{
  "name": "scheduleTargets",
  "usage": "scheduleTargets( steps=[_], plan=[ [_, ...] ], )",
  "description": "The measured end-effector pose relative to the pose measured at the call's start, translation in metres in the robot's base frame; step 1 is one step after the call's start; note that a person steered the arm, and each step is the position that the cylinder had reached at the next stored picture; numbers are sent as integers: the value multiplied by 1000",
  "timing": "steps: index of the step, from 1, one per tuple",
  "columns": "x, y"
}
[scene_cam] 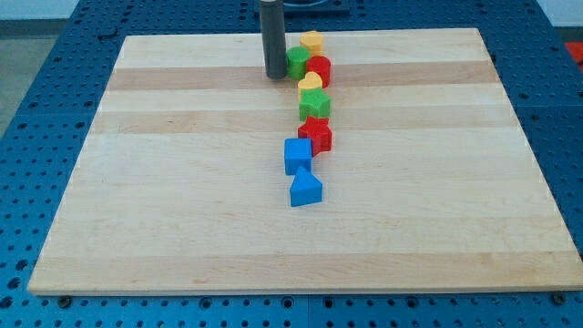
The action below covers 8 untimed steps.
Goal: Nudge the yellow hexagon right a bit
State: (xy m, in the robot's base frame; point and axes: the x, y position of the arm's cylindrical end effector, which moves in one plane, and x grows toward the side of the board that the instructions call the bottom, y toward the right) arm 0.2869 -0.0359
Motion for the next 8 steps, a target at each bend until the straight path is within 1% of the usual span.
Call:
scheduleTargets(
  steps=[2, 3, 5, 6, 8],
  plan=[
    [-11, 31],
    [-16, 24],
    [-71, -20],
    [-80, -47],
    [-86, -59]
  ],
)
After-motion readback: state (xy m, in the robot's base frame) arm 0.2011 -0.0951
